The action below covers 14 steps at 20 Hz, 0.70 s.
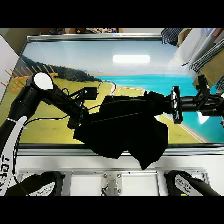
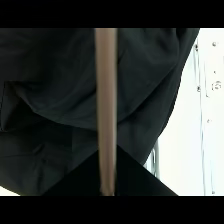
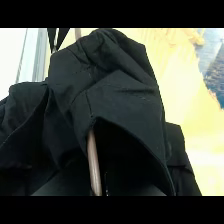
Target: Fold the clothes and pants, and hang the long-sleeved shirts on hangers.
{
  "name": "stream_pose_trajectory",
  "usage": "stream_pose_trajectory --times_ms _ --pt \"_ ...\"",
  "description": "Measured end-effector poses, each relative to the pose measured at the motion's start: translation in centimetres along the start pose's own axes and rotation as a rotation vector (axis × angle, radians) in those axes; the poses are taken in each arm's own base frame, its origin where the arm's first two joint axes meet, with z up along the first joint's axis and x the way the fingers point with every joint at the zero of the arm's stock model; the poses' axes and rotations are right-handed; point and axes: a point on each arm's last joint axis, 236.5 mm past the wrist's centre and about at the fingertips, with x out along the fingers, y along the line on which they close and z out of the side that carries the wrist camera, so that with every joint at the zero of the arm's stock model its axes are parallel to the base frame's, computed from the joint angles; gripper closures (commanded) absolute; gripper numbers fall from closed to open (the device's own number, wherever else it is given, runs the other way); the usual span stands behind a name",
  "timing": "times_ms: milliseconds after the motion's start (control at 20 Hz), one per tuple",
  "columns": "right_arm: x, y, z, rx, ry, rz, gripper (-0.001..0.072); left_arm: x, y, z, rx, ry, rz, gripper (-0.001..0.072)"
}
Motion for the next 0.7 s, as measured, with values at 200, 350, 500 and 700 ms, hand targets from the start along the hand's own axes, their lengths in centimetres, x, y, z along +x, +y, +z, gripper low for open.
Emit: stream_pose_trajectory --times_ms 200,350,500,700 --pt "0.0 -0.1 0.0 -0.002 0.001 -0.002 0.0700 0.0 -0.1 0.0 0.000 0.000 -0.003 0.0694" --pt "0.0 -0.1 0.0 -0.008 0.001 -0.004 0.0700 0.0 -0.2 0.5 -0.003 -0.020 -0.009 0.0246" --pt "0.0 -0.1 -0.2 -0.015 0.007 -0.004 0.0701 -0.1 0.0 0.9 -0.074 -0.035 -0.002 0.0203" --pt "0.0 -0.1 -0.1 -0.006 0.003 -0.005 0.0701 -0.1 0.9 1.0 -0.159 -0.046 0.036 0.0204"
